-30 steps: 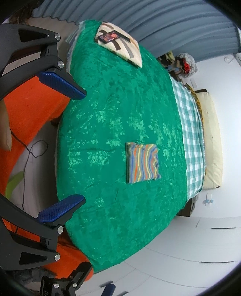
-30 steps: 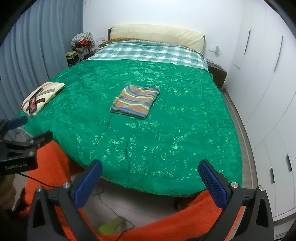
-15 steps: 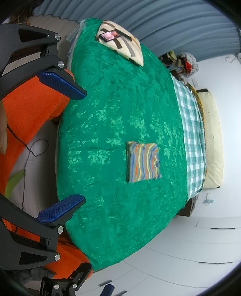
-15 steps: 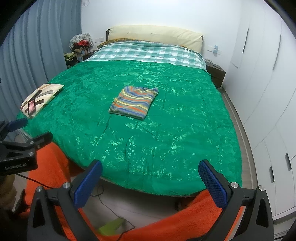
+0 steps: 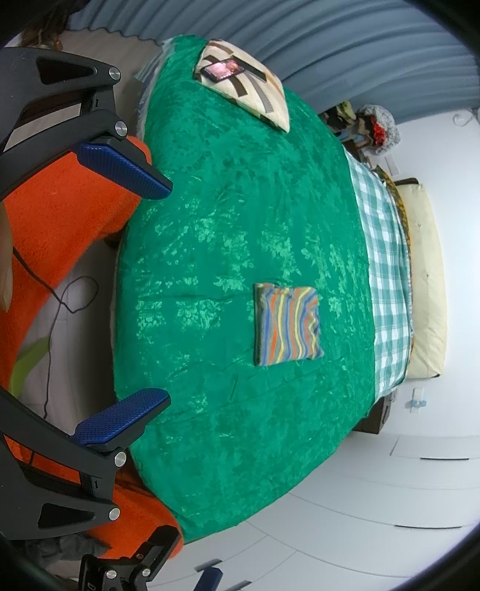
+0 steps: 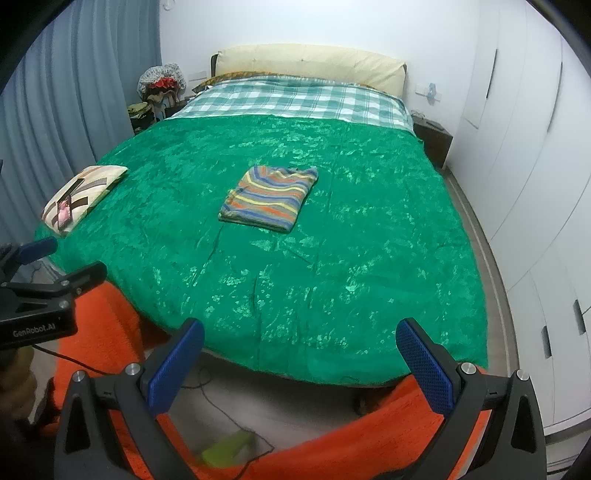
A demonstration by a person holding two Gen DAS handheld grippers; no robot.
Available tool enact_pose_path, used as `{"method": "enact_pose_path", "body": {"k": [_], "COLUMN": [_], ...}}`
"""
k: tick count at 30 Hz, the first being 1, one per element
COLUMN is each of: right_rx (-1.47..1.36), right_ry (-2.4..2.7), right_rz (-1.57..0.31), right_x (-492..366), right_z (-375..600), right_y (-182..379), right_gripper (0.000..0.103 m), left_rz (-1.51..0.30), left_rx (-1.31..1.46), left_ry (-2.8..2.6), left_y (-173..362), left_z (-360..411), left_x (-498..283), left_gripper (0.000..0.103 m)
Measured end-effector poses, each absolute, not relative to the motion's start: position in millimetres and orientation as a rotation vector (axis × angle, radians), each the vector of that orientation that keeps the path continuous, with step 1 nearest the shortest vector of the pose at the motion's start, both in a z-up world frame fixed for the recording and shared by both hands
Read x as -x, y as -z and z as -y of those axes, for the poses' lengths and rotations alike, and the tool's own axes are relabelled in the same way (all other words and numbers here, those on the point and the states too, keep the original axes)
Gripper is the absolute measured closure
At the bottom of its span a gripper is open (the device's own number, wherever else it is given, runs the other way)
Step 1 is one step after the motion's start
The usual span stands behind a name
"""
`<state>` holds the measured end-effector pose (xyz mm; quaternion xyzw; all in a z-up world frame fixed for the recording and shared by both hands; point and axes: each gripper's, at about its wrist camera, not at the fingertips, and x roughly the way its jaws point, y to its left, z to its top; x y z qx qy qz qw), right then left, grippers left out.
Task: Fold small clothes
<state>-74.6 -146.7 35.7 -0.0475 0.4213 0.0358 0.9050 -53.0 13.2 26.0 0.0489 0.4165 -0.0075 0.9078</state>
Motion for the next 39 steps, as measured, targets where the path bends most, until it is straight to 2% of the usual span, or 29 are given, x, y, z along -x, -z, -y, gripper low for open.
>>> {"method": "enact_pose_path", "body": {"k": [39], "right_rx": [-0.033], "right_ry": [-0.155], "right_rz": [-0.868], "right_x": [84.9], "right_z": [156.2], "right_y": [-55.0], "right_gripper": [0.001], "left_rz": [-0.875], "left_rx": [-0.079], "left_ry": [0.037], "left_y": [-28.9], "left_z": [-11.1], "left_x": [58.7], "left_gripper": [0.001]}}
